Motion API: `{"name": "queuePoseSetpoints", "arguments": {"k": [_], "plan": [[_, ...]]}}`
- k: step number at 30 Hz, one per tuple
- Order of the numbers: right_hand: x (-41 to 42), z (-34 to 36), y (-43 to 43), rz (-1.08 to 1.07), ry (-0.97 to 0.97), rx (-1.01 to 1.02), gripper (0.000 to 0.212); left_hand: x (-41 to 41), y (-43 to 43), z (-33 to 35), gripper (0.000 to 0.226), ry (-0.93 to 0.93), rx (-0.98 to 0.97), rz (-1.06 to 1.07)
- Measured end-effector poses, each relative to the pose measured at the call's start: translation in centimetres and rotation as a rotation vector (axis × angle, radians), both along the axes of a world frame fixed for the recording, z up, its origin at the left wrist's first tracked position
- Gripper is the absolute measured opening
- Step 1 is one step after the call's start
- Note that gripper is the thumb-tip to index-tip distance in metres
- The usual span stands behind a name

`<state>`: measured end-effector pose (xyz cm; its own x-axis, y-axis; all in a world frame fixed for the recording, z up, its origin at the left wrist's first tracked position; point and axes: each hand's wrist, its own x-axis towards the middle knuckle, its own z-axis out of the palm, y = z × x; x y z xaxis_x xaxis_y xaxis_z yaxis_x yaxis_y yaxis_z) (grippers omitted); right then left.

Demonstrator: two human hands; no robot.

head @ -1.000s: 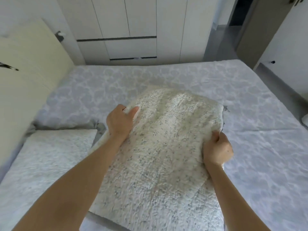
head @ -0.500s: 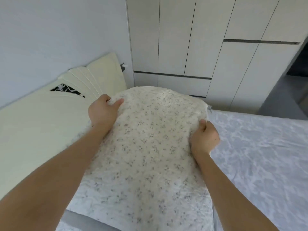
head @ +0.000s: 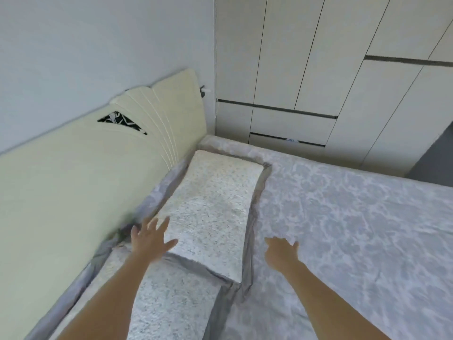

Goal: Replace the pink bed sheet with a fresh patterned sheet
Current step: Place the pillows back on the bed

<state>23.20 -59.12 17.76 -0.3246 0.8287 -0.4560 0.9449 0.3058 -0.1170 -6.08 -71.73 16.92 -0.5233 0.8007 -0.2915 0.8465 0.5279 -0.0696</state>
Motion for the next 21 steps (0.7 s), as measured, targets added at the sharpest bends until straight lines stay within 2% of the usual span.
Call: {"name": "queuePoseSetpoints", "arguments": {"k": [4,8,11,15,18,21], "plan": [[1.5,-2.1,-2.3,-0.002,-0.008,-0.141,0.048,1.6,-2.7,-3.6,0.071,-0.05,-0.111,-0.008],[1.3,-1.1,-3.5,0.028,0.045,-0.156,0.049,2.9,-2.7,-3.9,0.068,-0.05,-0.094,-0.011],[1.0,0.3,-4.0,-0.001,0.189,-0.145,0.046,3.8,-1.9,-3.0,0.063,-0.104,0.012,0.041],[1.8,-0.8,-5.2,-0.037,0.292,-0.072,0.034,6.1,-3.0,-3.2,0.042,-0.234,0.229,0.303],[2.0,-3.8,-6.7,0.047,0.299,-0.025,0.034,6.2,-5.0,-5.5,0.041,-0.095,0.201,0.295],[0.9,-9.3,-7.4,0.202,0.254,0.086,0.046,4.2,-6.2,-9.7,0.05,0.053,0.157,0.198]]}}
